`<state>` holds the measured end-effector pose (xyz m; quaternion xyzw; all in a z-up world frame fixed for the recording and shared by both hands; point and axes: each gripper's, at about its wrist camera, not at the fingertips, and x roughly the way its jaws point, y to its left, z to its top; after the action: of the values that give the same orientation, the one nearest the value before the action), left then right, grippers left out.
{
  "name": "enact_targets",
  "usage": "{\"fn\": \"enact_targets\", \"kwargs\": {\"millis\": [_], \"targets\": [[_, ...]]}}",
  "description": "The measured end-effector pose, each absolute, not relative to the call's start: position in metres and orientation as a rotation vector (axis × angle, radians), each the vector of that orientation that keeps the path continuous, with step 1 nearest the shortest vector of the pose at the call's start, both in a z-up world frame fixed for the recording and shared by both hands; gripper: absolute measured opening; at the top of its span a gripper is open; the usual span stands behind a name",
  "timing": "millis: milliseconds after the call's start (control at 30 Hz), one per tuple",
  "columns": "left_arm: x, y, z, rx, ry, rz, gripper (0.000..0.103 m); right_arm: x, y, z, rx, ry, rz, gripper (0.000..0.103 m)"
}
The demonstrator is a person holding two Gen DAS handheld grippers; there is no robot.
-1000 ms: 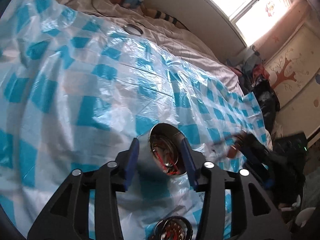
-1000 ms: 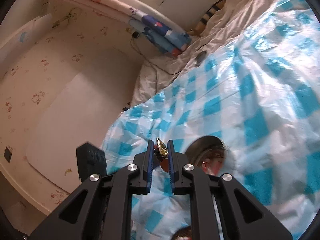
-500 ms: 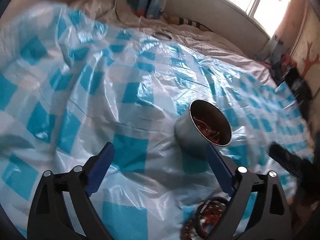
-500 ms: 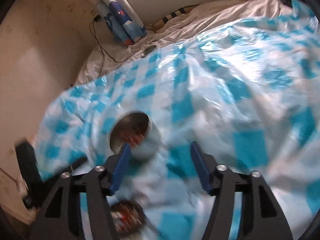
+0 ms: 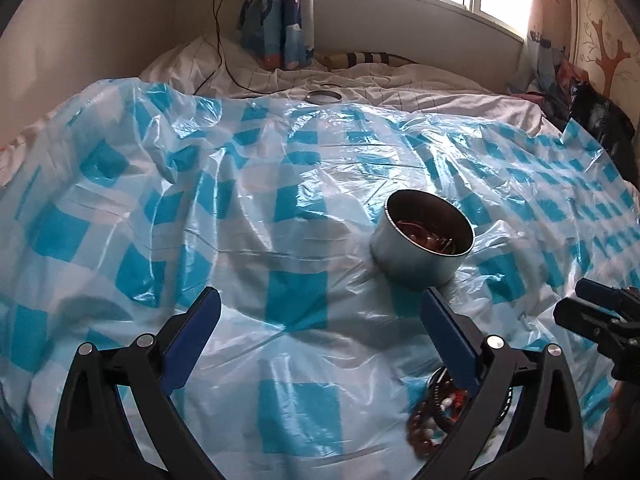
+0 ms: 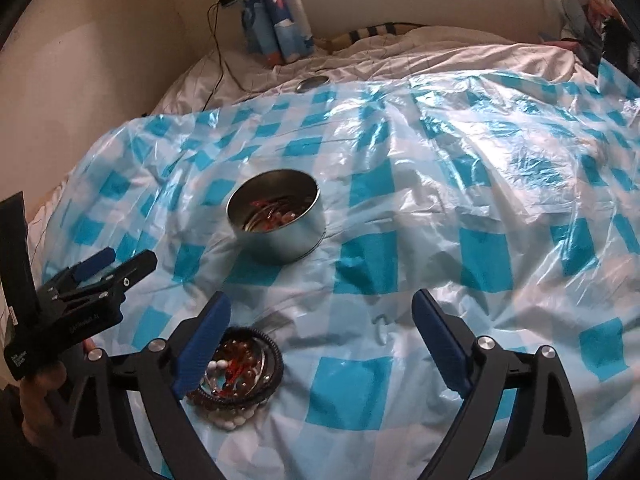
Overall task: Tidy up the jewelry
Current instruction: 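Move both tools back over the jewelry dish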
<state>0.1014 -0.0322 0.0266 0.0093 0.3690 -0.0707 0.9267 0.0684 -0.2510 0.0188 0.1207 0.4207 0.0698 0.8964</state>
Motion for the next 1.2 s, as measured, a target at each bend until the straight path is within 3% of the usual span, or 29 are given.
{"fn": "enact_targets", "kwargs": {"millis": [433,667,800,967,1200], "targets": [[0.109,-0.031,0.019,0.020,0.824,-0.207,0.095,0.066,-0.260,0.006,0.229,0.926,0.133,0.089],[0.113,-0.041,-0.004,-0.176,1.028,-0.542,0.095,0.062,-0.282,0.001,0.320,0.952,0.126,0.089],[0.106,-0.055,-0.005,-0.113,0.998,-0.551,0.095,0.056,-0.291,0.006,0.331,0.940,0.119,0.089],[0.115,-0.059,-0.018,-0.156,1.061,-0.549,0.083,0.050,-0.302,0.007,0.363,0.943,0.115,0.089],[0.122,-0.070,-0.028,-0.218,1.134,-0.613,0.076,0.042,-0.318,0.011,0.429,0.936,0.115,0.089]]}}
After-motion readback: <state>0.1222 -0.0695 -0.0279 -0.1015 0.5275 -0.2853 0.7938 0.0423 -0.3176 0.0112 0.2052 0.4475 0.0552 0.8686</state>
